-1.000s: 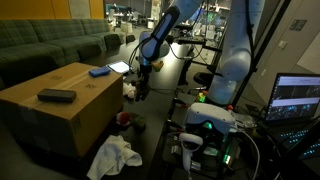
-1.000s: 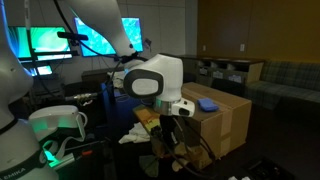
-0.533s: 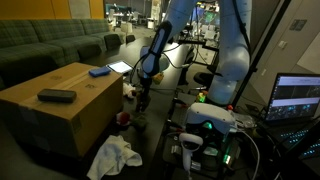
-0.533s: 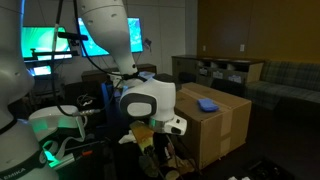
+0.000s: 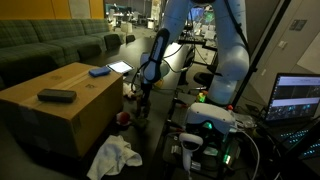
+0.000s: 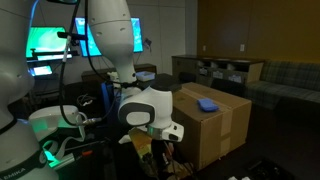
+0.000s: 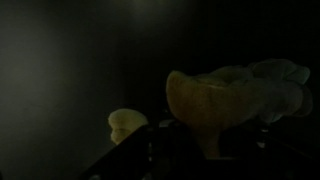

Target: Swap the things on the box with the things on the table

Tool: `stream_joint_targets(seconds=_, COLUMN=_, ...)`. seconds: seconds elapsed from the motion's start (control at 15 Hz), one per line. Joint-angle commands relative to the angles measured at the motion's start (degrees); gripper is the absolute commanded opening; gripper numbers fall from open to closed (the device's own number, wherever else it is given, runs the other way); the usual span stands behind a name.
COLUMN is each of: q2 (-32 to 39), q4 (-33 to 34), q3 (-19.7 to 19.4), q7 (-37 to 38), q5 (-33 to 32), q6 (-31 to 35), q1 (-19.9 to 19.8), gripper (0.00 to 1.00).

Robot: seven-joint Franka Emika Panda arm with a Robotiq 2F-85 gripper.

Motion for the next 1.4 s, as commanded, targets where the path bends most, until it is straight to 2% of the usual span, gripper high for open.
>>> stream_joint_targets(seconds=0.0, q2=-1.0, q4=-0.8, q3=-1.0, q7=2.9, q5=-3.1, q6=1.9, q1=1.1, gripper=0.6)
stream_joint_targets(seconds=0.33, q2=-4.2, q4=-2.9, q3=-4.5, q7=6.8, q5=-7.1, q6=4.8, q1=5.9, gripper=0.97)
stream_joint_targets(seconds=0.4, q2=-4.9, q4=-3.5, q3=-5.9, q7=8.0, q5=-8.3, q6=5.9, q1=8.0, gripper=1.0)
stream_joint_targets(seconds=0.67, q2=-6.2, q4=-4.9, q3=-9.6, q7=11.4, q5=-12.3, q6=9.2, q1=16.5, gripper=1.0)
stream_joint_targets(seconds=0.93, q2=-4.0, q4=-3.8, q3=-15.6, q7=15.8, q5=-15.5, q6=12.2, q1=29.6, gripper=1.0)
stream_joint_targets(seconds=1.13, q2=-2.2, q4=-3.0, q3=-20.1, q7=18.1, q5=-15.6, q6=14.5, q1=39.0, gripper=1.0)
stream_joint_targets(seconds=1.33, q2=0.7, q4=-2.3, q3=-21.8, q7=19.7, q5=-13.5, q6=18.1, q1=44.5, gripper=1.0)
